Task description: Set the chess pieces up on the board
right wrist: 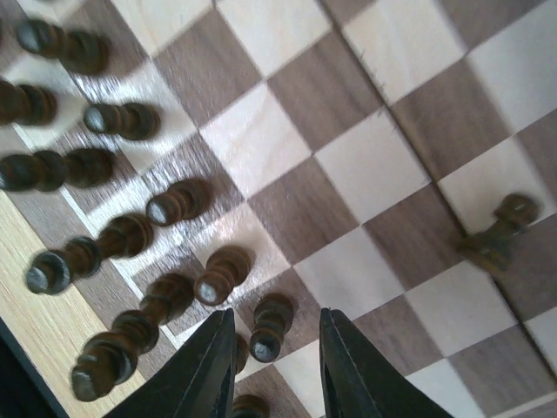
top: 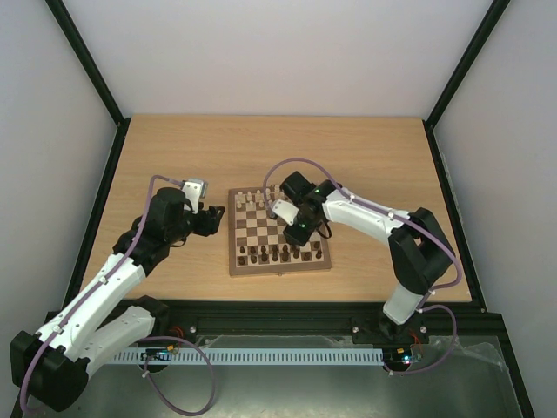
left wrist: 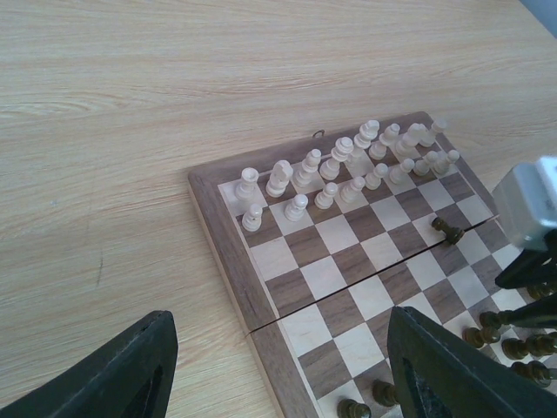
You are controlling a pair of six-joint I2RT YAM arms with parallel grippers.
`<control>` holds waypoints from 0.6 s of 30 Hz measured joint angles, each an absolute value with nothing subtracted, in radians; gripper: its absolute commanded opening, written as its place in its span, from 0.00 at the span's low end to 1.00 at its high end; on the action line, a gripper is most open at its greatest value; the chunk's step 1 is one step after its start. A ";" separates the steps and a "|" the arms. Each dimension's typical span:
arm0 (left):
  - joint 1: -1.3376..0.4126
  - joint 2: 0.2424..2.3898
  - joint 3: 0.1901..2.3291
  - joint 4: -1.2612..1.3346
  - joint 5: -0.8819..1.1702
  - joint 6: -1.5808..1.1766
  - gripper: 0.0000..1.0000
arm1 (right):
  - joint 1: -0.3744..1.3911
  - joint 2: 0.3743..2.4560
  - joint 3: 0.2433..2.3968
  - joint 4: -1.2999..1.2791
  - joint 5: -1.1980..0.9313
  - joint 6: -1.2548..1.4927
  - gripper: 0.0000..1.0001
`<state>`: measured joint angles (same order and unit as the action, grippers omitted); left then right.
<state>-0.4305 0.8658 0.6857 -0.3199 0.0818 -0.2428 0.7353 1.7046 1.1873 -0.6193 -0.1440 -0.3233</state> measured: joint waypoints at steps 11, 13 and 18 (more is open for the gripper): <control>-0.430 0.866 0.685 -0.320 0.090 -0.243 0.70 | 0.686 1.691 1.265 -0.614 -0.071 -0.275 0.38; -0.430 0.866 0.685 -0.320 0.090 -0.243 0.70 | 0.677 1.700 1.265 -0.602 -0.047 -0.268 0.38; -0.430 0.866 0.685 -0.320 0.095 -0.243 0.70 | 0.673 1.745 1.265 -0.580 -0.019 -0.250 0.46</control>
